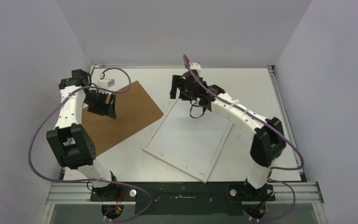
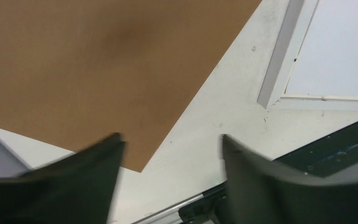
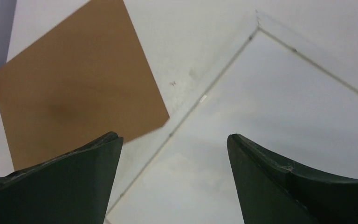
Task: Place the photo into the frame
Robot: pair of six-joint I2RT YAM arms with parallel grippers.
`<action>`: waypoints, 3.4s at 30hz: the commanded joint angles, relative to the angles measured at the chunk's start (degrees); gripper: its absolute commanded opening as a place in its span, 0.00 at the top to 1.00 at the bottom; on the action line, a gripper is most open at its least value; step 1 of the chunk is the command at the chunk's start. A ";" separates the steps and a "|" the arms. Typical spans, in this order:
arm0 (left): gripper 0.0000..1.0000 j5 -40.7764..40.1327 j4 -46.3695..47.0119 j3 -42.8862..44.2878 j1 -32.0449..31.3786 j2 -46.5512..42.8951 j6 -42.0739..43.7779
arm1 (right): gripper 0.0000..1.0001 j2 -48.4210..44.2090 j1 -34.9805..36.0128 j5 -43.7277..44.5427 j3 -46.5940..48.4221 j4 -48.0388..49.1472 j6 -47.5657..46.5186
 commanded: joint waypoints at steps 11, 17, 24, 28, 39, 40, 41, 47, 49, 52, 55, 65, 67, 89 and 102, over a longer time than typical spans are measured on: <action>0.04 -11.06 7.41 -9.30 10.69 -7.43 1.49 | 0.09 37.36 1.24 -4.08 38.92 4.43 -10.37; 0.04 3.99 -1.16 -1.81 17.15 -2.08 5.65 | 0.08 43.44 2.28 -8.14 42.73 6.75 -9.15; 0.04 -8.77 26.68 -18.34 17.89 -22.19 -3.97 | 0.09 48.35 2.08 -8.82 43.35 7.72 -7.12; 0.04 -5.45 19.17 -17.14 17.94 -18.12 -0.85 | 0.09 50.36 1.27 -8.11 43.32 7.88 -6.22; 0.04 -10.42 21.95 -24.06 19.30 -15.24 7.68 | 0.13 44.46 -4.34 -5.87 27.62 11.45 -4.35; 0.03 -11.64 22.17 -24.29 19.38 -14.59 9.06 | 0.13 43.02 -5.22 -5.57 24.81 12.23 -4.31; 0.03 -13.23 23.64 -24.65 19.56 -14.21 10.22 | 0.13 41.49 -5.94 -5.35 22.20 12.89 -4.23; 0.00 -20.69 31.85 -27.44 20.22 -10.59 16.15 | 0.14 37.19 -6.14 -3.14 18.88 13.38 -4.85; 0.00 -23.04 34.77 -28.52 20.23 -9.16 16.88 | 0.14 38.19 -4.54 -3.70 22.09 12.71 -4.72; 0.07 -26.01 38.14 -29.74 20.19 -6.41 18.24 | 0.13 42.02 -2.03 -6.10 29.77 10.68 -4.72; 0.11 -28.77 41.20 -30.83 20.16 -3.66 19.50 | 0.12 46.02 -0.67 -9.81 36.73 10.08 -3.35; 0.18 -35.81 53.80 -35.43 19.23 0.04 23.68 | 0.10 50.68 1.22 -13.25 41.16 11.16 -1.08; 0.18 -35.89 54.67 -35.75 18.44 0.44 22.87 | 0.10 50.64 1.47 -13.44 40.01 11.42 -1.03; 0.18 -33.64 52.90 -26.52 2.99 10.14 12.14 | 0.13 27.29 4.38 -14.13 -0.57 24.69 6.47; 0.15 -16.14 26.01 -9.71 10.57 9.10 3.93 | 0.10 32.93 0.96 -7.52 16.07 14.96 -0.14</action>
